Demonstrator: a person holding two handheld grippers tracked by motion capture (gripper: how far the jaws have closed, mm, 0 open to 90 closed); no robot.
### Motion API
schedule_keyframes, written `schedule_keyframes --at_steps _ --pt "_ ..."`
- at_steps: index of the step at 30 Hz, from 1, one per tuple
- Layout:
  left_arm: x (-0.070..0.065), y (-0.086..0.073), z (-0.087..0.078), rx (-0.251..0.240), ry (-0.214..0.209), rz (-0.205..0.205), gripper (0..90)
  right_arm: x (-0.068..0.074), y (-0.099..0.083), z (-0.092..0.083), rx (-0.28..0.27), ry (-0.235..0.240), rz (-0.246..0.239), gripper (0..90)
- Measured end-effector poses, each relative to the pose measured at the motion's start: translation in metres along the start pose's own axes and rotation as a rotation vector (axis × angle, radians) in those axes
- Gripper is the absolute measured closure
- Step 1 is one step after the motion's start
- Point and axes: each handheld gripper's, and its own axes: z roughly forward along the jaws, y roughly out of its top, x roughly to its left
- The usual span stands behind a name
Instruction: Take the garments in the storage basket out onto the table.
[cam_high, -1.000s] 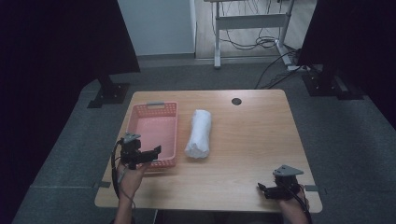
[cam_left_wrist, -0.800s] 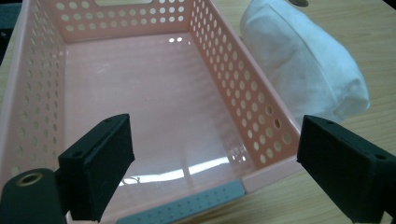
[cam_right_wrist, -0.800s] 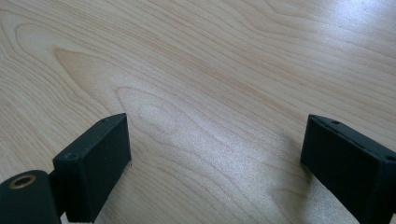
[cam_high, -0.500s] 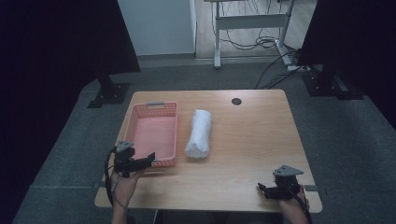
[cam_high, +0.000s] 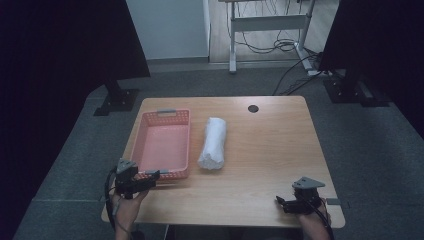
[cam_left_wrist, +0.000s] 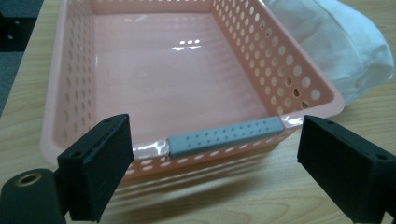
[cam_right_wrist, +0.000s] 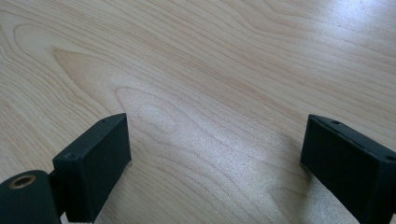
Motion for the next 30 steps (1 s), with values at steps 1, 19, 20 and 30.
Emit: schedule_keyframes --at_steps 1,19,20,30 --pt "0.002 -0.003 -0.002 -0.005 0.003 -0.004 9.8 0.000 0.000 0.000 0.000 0.000 0.001 7.8" --pt "0.014 -0.030 -0.006 0.008 0.013 -0.011 9.8 0.000 0.000 0.000 0.000 -0.002 0.003 7.8" --pt "0.014 -0.030 -0.006 0.008 0.013 -0.011 9.8 0.000 0.000 0.000 0.000 -0.002 0.003 7.8" --pt "0.022 -0.050 -0.004 0.020 0.011 -0.034 9.8 0.000 0.000 0.000 0.001 -0.003 0.003 7.8"
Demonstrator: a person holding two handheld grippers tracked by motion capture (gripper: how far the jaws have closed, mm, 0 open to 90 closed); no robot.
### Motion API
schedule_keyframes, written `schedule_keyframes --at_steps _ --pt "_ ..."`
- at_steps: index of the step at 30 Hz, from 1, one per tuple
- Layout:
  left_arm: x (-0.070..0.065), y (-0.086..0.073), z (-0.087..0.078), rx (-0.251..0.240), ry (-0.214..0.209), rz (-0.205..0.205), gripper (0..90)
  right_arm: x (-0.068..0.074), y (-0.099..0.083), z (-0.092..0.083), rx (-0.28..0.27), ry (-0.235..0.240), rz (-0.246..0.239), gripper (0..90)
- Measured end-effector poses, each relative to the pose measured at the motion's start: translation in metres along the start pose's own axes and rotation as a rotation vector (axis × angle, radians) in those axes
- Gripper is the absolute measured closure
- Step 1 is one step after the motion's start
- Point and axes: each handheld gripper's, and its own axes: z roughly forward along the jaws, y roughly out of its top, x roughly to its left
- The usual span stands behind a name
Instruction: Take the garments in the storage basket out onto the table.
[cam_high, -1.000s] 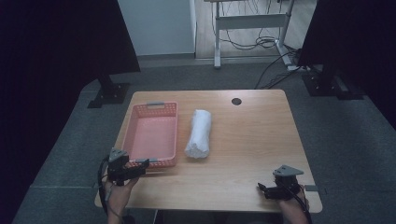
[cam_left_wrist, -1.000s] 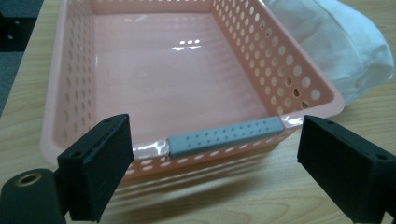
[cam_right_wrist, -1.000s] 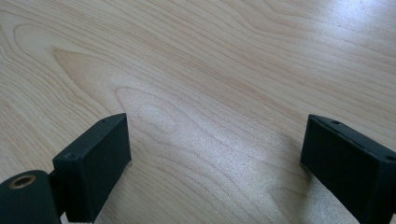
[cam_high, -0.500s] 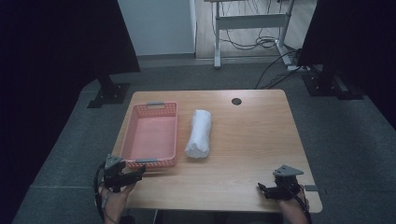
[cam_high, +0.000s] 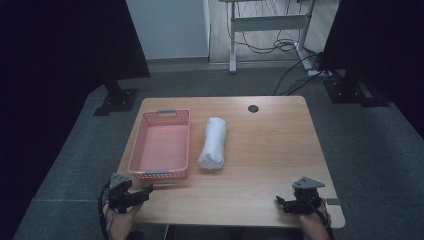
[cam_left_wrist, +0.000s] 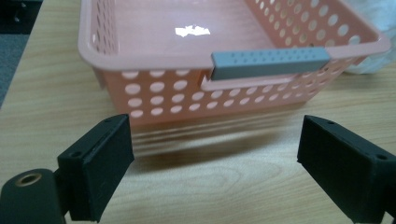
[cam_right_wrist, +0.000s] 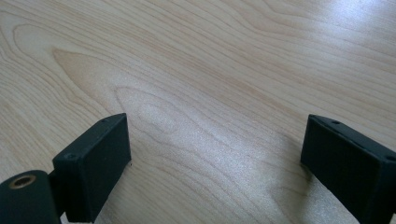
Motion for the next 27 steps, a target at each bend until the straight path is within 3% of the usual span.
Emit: schedule_keyframes --at_steps 17,25,27 --pt "-0.002 -0.023 0.014 0.048 -0.022 0.009 9.9 0.000 0.000 0.000 0.000 -0.001 0.001 7.8" --pt "-0.007 -0.034 0.025 0.115 -0.026 0.026 9.7 0.000 0.000 0.000 0.000 -0.001 0.001 7.8" --pt "-0.008 -0.035 0.025 0.110 -0.023 0.031 9.4 0.000 0.000 0.000 0.000 -0.001 0.001 7.8"
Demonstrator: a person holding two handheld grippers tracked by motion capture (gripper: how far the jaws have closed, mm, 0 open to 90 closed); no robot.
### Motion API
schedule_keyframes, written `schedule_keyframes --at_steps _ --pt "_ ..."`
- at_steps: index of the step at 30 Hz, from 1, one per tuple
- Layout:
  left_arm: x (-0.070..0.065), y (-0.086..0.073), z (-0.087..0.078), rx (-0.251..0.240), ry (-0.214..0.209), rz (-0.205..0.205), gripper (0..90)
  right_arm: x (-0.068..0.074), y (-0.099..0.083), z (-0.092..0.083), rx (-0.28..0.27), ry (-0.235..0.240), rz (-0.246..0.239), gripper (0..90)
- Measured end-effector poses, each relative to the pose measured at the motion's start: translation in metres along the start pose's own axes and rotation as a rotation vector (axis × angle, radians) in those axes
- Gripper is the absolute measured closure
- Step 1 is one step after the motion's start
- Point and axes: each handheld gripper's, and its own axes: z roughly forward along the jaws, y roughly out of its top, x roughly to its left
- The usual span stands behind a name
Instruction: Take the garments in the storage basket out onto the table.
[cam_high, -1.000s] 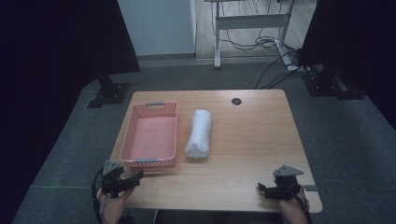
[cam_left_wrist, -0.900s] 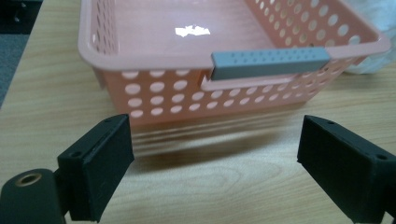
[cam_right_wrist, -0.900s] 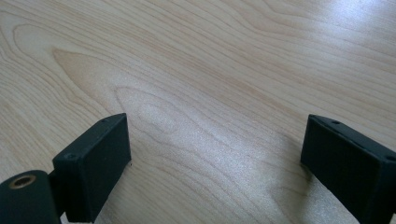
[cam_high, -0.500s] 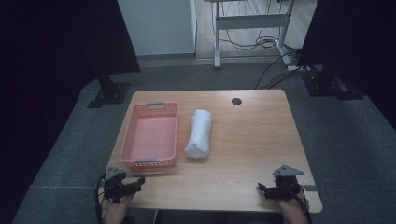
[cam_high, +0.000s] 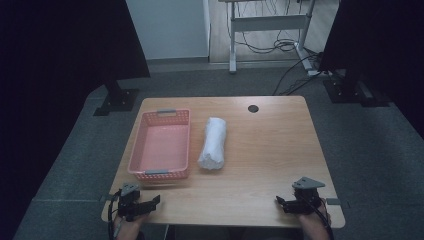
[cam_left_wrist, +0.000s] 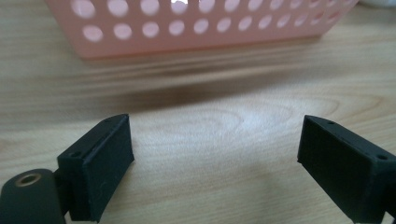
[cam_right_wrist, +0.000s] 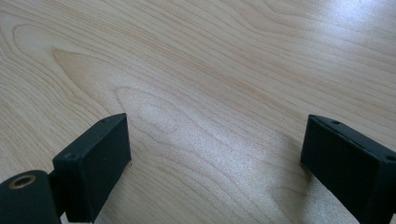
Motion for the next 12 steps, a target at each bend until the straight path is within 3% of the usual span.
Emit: schedule_keyframes --at_steps 8,12 --pt "-0.0025 -0.0010 0.0016 -0.002 0.031 0.023 8.4 0.0000 -0.0001 0.0001 -0.001 0.000 0.000 7.8" --pt "-0.0045 -0.0017 0.0034 0.012 0.063 0.054 4.5 0.0000 -0.0001 0.0001 -0.001 0.000 0.000 7.8"
